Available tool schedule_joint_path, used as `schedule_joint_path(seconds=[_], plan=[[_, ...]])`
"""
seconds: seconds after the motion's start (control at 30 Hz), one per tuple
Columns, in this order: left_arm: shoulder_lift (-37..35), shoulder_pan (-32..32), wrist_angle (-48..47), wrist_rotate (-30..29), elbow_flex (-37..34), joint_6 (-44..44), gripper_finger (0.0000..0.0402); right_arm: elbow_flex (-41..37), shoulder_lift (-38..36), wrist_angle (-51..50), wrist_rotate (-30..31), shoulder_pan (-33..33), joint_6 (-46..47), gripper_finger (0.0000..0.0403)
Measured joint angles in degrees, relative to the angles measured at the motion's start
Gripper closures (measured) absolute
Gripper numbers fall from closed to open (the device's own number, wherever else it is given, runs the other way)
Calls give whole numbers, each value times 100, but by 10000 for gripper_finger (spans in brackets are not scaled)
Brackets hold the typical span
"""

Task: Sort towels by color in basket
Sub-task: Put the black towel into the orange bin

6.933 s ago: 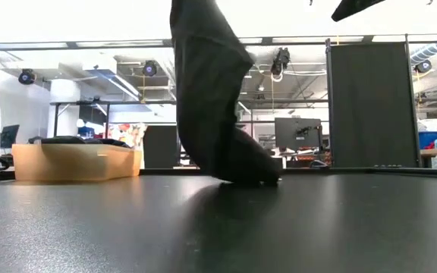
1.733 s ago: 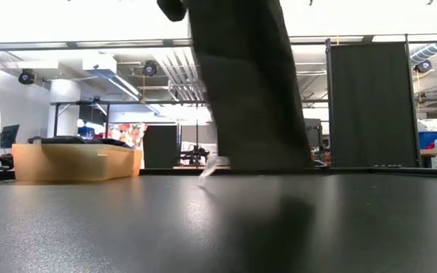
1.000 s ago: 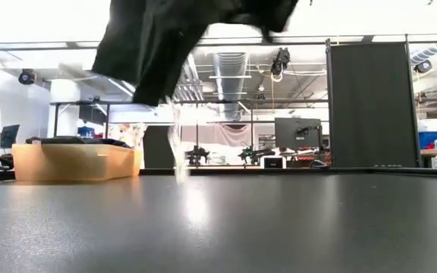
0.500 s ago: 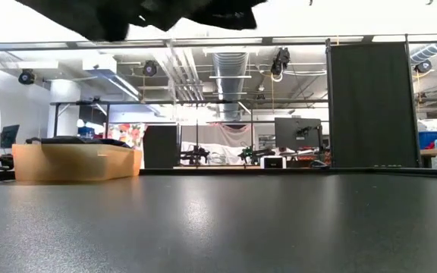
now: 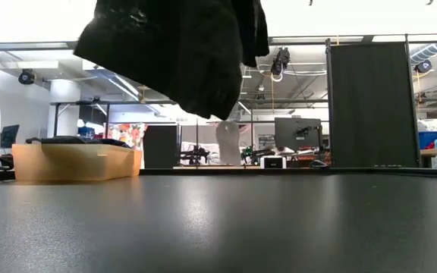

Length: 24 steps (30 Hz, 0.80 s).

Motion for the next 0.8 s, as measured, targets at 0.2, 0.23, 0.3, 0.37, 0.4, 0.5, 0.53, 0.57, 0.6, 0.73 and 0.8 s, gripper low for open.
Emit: schedule_joint_path(seconds=[0.2, 0.23, 0.3, 0.37, 0.4, 0.5, 0.53, 0.57, 0.6, 0.73, 0.8], plan=[[251, -2, 324, 114, 0, -18, 401, -2, 352, 1000, -96, -406, -779, 84], [275, -2, 395, 152, 0, -26, 402, -2, 390, 1095, -158, -488, -839, 83], [331, -2, 506, 170, 0, -33, 402, -2, 472, 1274, -523, -650, -983, 88], [367, -2, 490, 175, 0, -40, 402, -2, 577, 1481, -1061, -786, -1102, 102], [385, -2, 490, 174, 0, -44, 402, -2, 628, 1557, -1342, -833, -1181, 115], [408, -2, 477, 165, 0, -46, 402, -2, 690, 1637, -1810, -915, -1313, 173], [411, -2, 469, 164, 0, -46, 402, -2, 695, 1653, -1832, -925, -1324, 200], [411, -2, 443, 160, 0, -46, 402, -2, 697, 1635, -1839, -925, -1341, 230], [411, -2, 434, 152, 0, -49, 402, -2, 695, 1620, -1841, -925, -1362, 263], [357, 13, 138, 143, 0, -77, 392, -2, 678, 1608, -1841, -872, -1504, 376], [295, 32, -91, 140, 0, -92, 375, -2, 660, 1611, -1843, -820, -1482, 385]])
